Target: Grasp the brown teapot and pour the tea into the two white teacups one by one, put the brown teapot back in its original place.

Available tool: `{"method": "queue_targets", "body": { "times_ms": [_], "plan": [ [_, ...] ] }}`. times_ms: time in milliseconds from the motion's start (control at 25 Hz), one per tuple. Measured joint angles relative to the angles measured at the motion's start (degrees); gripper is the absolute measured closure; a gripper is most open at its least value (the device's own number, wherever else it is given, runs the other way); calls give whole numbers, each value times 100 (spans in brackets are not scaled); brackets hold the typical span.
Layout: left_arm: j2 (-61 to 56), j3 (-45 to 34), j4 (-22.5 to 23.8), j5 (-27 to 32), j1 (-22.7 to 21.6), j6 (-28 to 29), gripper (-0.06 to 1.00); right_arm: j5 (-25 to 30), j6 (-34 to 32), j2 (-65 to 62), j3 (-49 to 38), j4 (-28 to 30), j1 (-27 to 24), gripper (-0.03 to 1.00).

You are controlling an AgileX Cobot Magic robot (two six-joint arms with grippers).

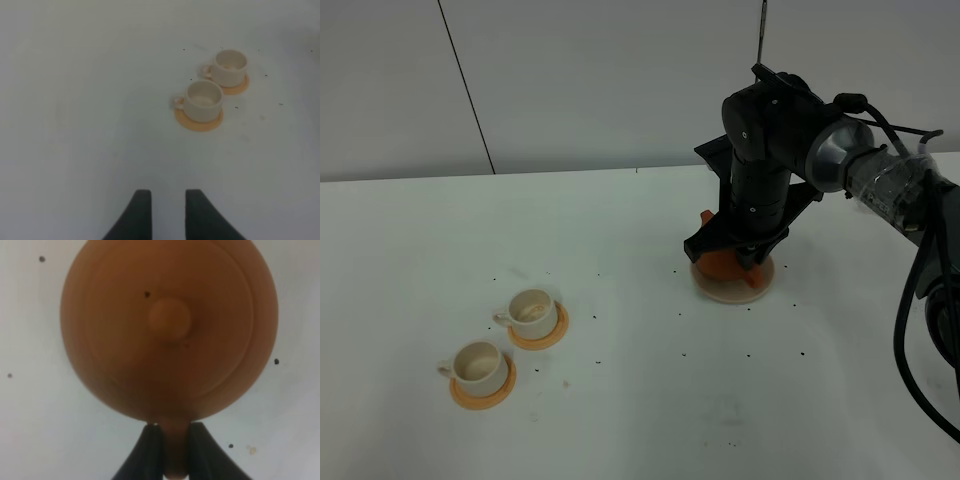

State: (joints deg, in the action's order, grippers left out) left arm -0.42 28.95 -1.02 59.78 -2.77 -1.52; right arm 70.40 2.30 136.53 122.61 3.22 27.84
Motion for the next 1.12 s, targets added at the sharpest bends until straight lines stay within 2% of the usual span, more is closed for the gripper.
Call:
{"method": "queue_targets", "body": {
  "times_ms": [800,1120],
  "plan": [
    [0,0,0,0,0,0,70,10,71,-198,27,31,0,87],
    [0,0,0,0,0,0,70,16,535,-560,27,7,25,87]
  ]
}}
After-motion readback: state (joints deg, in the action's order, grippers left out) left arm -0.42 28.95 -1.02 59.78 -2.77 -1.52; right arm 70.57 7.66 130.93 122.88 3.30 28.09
